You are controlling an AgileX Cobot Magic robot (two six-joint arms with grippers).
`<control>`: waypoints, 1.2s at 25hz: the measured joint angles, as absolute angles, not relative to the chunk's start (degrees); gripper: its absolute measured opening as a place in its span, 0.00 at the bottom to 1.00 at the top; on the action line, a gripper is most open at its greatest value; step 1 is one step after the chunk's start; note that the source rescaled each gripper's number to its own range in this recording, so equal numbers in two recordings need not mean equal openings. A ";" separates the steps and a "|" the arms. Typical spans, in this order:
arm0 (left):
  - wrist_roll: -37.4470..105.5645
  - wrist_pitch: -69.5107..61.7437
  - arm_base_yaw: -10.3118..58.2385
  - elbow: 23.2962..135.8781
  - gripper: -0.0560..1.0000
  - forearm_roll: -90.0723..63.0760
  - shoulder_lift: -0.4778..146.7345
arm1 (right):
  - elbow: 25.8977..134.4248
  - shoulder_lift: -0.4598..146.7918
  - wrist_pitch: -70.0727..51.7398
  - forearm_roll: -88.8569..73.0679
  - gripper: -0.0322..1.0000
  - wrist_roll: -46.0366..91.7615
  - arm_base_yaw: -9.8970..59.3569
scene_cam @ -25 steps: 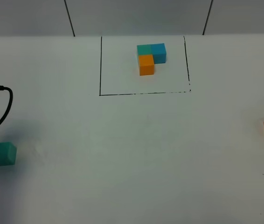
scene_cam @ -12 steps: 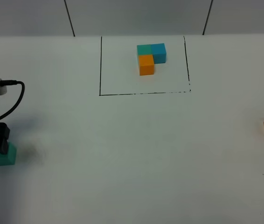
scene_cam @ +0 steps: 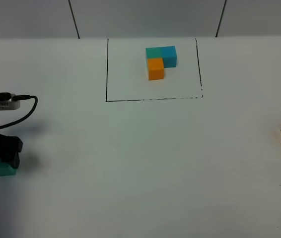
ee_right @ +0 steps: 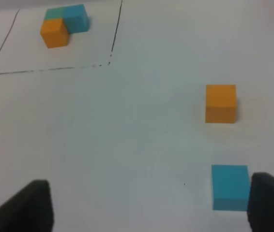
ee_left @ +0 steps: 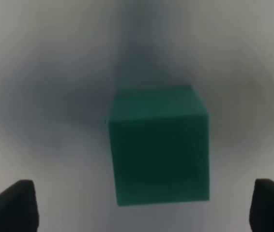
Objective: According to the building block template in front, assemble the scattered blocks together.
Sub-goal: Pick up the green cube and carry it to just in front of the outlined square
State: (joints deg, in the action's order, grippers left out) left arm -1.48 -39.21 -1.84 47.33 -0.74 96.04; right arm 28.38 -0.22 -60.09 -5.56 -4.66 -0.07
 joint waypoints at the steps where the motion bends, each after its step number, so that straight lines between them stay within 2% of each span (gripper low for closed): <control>1: -1.60 -38.66 -1.84 47.33 0.92 -0.74 96.93 | 28.38 -0.22 -60.09 -5.56 0.66 -4.66 -0.07; 6: -1.64 -36.75 -1.84 47.33 0.88 -0.74 100.36 | 28.38 -0.22 -60.09 -5.56 0.66 -4.66 -0.07; 10: -1.64 -35.37 -1.84 47.33 0.75 -0.74 101.38 | 28.38 -0.22 -60.09 -5.56 0.66 -4.66 -0.07; 14: -1.66 -35.21 -1.84 47.33 0.42 -0.61 101.40 | 28.38 -0.22 -60.09 -5.56 0.66 -4.66 -0.07; 16: -1.66 -35.74 -1.84 47.33 0.16 -0.74 101.40 | 28.38 -0.22 -60.09 -5.56 0.66 -4.66 -0.07; 17: -1.66 -36.13 -1.84 47.33 0.05 -1.06 101.40 | 28.38 -0.22 -60.09 -5.56 0.66 -4.66 -0.07; 24: 1.39 -40.18 0.32 50.32 0.06 -0.59 101.45 | 28.38 -0.22 -60.09 -5.56 0.66 -4.66 -0.07; 30: 13.73 -46.58 10.77 60.96 0.06 3.65 102.53 | 28.38 -0.22 -60.09 -5.56 0.66 -4.66 -0.07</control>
State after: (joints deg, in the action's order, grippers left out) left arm 13.73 -46.58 10.77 60.96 3.65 102.53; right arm 28.38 -0.22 -60.09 -5.56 -4.66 -0.07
